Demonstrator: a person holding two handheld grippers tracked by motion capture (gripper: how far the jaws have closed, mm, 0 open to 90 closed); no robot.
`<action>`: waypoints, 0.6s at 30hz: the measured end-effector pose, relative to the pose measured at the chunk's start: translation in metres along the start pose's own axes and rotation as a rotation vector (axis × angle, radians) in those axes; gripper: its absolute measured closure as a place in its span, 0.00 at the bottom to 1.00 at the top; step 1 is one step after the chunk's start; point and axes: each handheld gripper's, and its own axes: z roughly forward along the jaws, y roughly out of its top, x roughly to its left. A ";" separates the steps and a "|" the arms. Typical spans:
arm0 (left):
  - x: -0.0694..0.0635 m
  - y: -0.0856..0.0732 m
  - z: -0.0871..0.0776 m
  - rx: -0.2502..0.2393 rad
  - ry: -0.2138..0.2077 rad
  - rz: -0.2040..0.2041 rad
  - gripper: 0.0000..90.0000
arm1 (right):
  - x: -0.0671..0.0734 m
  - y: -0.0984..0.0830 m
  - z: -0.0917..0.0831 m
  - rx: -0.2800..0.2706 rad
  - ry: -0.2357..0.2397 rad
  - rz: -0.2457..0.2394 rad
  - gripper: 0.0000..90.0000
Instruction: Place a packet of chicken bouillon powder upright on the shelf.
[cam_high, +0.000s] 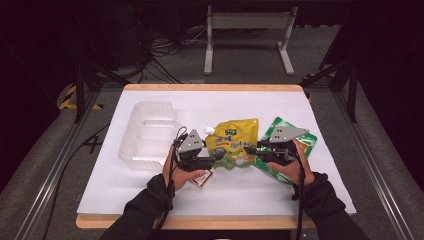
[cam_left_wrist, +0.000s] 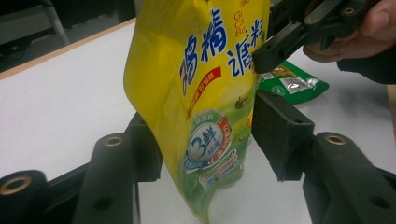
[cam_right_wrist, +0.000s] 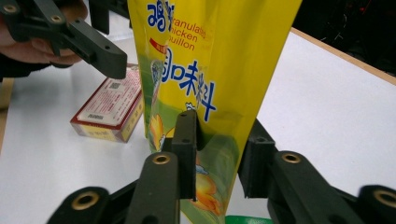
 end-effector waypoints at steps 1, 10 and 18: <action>0.001 0.001 0.000 -0.005 -0.005 0.001 0.49 | 0.001 0.000 0.000 -0.001 0.007 -0.005 0.82; 0.002 0.005 0.000 -0.036 -0.078 0.012 0.61 | 0.003 0.001 -0.003 -0.005 0.048 -0.025 0.71; 0.004 0.007 -0.005 -0.048 -0.088 0.035 0.93 | 0.005 0.008 -0.012 -0.053 0.045 -0.039 0.74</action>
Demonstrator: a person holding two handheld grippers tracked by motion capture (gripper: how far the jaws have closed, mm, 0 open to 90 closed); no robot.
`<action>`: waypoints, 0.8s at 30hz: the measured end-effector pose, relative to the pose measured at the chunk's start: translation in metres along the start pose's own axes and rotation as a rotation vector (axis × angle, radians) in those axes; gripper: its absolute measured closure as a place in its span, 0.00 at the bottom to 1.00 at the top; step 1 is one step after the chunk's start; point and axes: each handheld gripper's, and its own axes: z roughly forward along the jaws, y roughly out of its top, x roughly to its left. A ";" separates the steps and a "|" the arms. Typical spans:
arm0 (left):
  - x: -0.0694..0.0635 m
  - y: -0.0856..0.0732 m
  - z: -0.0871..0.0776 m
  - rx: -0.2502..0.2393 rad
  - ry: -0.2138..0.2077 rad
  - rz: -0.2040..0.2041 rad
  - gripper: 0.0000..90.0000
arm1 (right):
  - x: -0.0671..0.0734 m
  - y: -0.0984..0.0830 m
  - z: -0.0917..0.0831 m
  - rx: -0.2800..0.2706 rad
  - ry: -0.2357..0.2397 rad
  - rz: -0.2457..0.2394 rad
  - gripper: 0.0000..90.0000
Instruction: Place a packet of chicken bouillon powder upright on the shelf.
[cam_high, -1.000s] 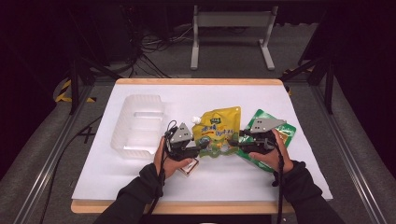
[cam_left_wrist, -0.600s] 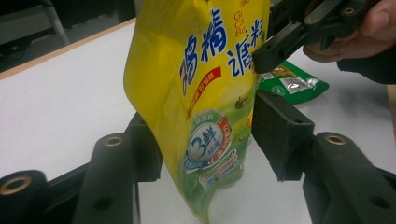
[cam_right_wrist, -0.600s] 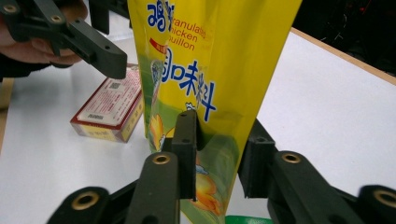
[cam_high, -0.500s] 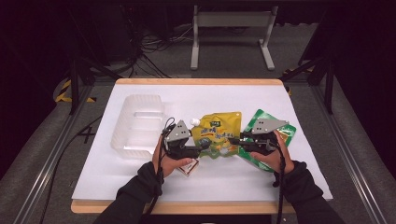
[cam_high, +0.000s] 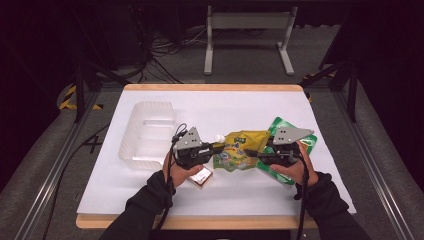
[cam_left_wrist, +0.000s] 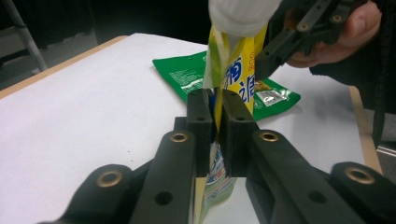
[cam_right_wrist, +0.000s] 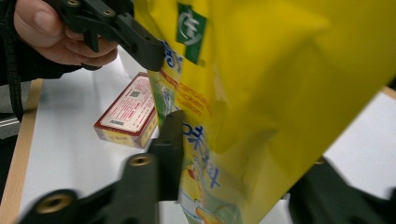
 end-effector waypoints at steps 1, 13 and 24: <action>-0.002 0.001 0.000 0.005 -0.003 0.011 0.95 | 0.000 0.000 -0.001 -0.001 0.001 0.002 0.77; -0.002 0.001 -0.002 0.019 0.006 0.029 0.97 | -0.007 -0.003 -0.024 -0.013 -0.004 0.001 0.94; 0.000 0.004 -0.005 0.026 0.021 0.044 0.98 | 0.001 0.001 -0.022 -0.011 -0.036 -0.017 0.97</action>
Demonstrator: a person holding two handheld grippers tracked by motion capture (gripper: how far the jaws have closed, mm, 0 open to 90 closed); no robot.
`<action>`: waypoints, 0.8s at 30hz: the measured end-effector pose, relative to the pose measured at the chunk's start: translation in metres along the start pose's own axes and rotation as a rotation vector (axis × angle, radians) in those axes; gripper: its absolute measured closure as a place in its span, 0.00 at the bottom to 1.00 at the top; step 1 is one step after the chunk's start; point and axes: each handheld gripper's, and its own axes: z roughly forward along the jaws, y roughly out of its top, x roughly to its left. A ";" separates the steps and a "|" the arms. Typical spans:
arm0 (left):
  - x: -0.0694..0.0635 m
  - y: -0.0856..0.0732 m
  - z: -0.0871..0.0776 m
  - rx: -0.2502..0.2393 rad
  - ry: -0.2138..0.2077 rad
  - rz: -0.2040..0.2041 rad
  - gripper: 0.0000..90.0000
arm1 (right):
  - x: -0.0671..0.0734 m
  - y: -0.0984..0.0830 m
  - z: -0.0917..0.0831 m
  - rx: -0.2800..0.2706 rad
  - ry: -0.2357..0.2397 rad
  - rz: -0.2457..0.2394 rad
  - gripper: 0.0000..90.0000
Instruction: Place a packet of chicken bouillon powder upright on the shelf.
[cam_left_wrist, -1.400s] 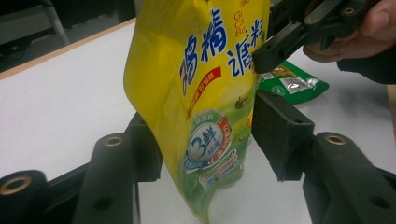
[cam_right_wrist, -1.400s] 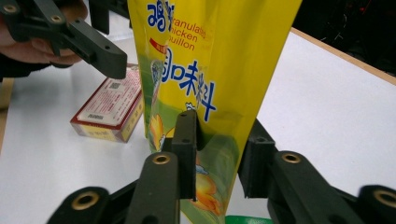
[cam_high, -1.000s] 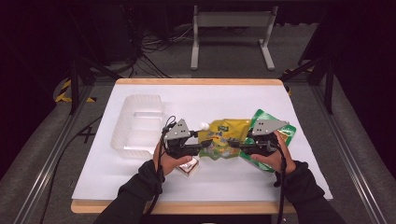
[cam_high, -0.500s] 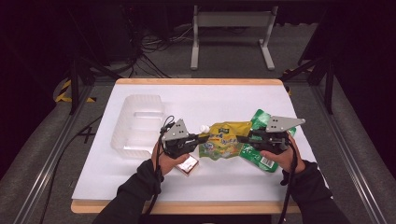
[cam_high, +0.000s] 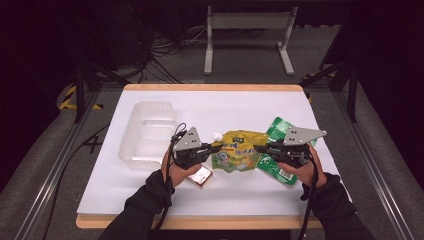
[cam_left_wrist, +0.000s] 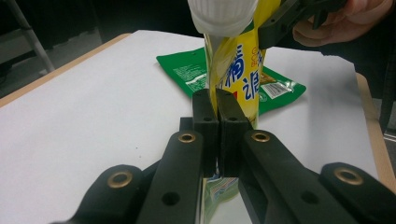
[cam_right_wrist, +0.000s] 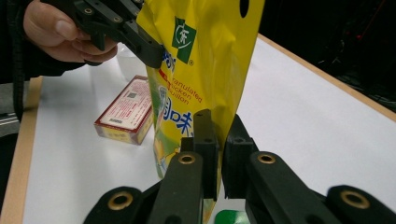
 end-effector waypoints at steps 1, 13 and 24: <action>0.000 0.000 -0.001 -0.006 0.004 -0.008 0.98 | 0.000 0.001 0.000 -0.003 -0.001 0.000 0.97; 0.003 0.006 -0.007 -0.022 0.010 0.010 0.99 | 0.005 0.008 0.001 -0.024 -0.039 -0.001 0.98; 0.012 0.013 -0.029 -0.062 0.078 0.004 0.99 | 0.008 0.027 0.018 -0.059 -0.069 -0.012 0.98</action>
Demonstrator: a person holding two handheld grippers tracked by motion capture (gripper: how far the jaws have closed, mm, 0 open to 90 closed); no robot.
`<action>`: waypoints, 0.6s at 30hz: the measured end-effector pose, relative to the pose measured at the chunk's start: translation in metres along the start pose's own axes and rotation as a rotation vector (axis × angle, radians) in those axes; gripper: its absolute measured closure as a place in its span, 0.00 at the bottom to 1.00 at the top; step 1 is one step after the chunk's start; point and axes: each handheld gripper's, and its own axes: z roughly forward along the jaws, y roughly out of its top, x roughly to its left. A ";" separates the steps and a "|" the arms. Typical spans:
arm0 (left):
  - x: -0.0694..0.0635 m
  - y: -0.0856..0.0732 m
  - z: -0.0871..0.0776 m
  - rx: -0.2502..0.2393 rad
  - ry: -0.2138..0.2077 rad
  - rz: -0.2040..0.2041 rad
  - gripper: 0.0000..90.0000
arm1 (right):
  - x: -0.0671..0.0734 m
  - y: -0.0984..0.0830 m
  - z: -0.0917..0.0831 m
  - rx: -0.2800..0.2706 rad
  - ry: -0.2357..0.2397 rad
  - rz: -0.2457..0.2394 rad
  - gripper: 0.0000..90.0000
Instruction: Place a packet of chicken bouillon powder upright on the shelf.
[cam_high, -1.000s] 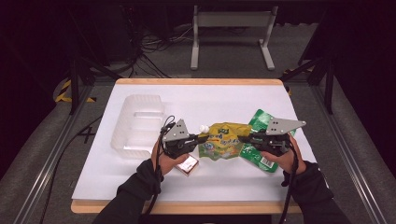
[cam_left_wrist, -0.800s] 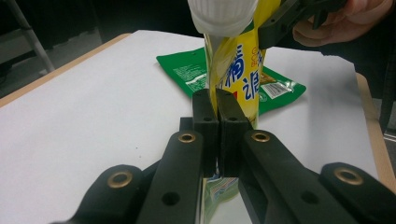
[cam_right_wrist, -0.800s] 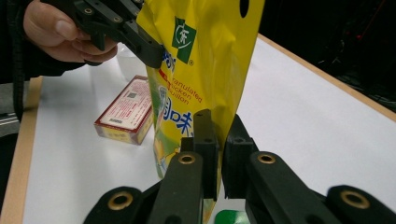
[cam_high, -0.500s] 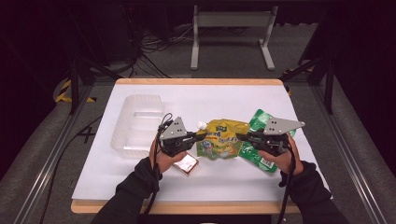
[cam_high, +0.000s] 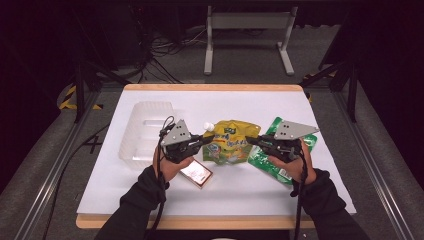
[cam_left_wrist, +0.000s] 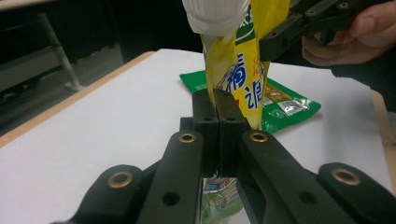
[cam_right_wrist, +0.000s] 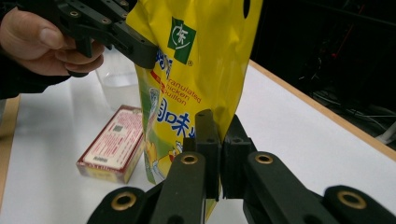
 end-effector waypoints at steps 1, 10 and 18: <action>0.000 0.001 -0.003 -0.006 0.004 -0.004 0.99 | 0.001 0.002 0.002 -0.004 0.001 -0.005 0.98; 0.000 0.012 -0.034 -0.021 0.068 0.009 0.99 | 0.012 0.021 0.019 -0.045 0.003 0.004 0.98; 0.006 0.010 -0.063 -0.036 0.114 0.008 0.99 | 0.020 0.035 0.042 -0.068 0.032 0.025 0.98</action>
